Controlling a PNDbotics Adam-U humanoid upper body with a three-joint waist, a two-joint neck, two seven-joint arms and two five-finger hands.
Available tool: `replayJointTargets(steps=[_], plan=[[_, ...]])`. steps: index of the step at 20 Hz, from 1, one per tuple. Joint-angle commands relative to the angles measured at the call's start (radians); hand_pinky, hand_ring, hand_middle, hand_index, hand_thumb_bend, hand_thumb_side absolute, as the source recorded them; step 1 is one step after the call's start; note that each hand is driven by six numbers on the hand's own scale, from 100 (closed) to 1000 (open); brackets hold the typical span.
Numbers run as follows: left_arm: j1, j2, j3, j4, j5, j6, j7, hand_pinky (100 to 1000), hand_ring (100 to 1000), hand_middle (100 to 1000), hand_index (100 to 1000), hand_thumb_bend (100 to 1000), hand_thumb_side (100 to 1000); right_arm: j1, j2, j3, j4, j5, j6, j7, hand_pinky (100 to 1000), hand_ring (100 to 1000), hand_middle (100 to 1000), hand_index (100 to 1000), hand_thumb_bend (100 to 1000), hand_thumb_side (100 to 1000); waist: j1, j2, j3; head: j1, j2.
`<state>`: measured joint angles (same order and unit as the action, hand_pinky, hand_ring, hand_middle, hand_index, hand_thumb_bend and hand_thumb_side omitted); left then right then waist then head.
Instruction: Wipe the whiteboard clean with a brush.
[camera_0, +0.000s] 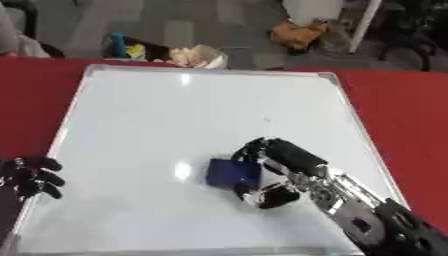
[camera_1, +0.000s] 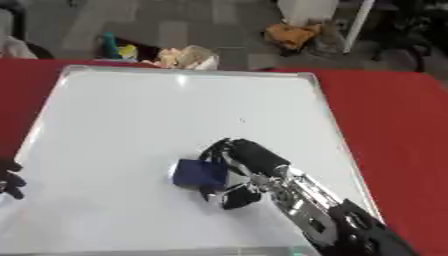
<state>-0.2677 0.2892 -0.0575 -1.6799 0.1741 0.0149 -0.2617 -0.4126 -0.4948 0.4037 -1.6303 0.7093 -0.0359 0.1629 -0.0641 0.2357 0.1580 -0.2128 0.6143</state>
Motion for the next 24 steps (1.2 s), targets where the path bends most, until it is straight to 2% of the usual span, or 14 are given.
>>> replayJointTargets(steps=[1,9,18,24], plan=[[-0.007,0.008,0.006,-0.019,-0.002,-0.003,-0.003,484,548,588,662,670,935,-0.008,-0.031,-0.030,-0.029,-0.011,0.019,-0.016,660,591,543,781,221,315,0.006,-0.012,-0.002,-0.001,-0.005],[-0.007,0.009,0.007,-0.020,-0.003,-0.003,-0.002,484,547,588,662,670,935,-0.009,-0.043,-0.071,-0.033,-0.021,0.069,-0.059,655,589,542,774,228,303,0.002,-0.010,0.000,-0.004,-0.013],[-0.012,0.013,0.008,-0.022,-0.006,-0.003,-0.002,485,547,588,662,670,936,-0.026,-0.065,-0.134,-0.004,-0.023,0.190,-0.143,644,583,535,773,215,278,-0.005,0.001,0.020,-0.012,-0.029],[-0.017,0.014,0.006,-0.024,-0.007,-0.005,-0.004,485,546,587,661,669,936,-0.030,-0.081,-0.165,0.029,-0.047,0.237,-0.191,638,578,530,770,208,279,-0.007,0.007,0.039,-0.010,-0.036]])
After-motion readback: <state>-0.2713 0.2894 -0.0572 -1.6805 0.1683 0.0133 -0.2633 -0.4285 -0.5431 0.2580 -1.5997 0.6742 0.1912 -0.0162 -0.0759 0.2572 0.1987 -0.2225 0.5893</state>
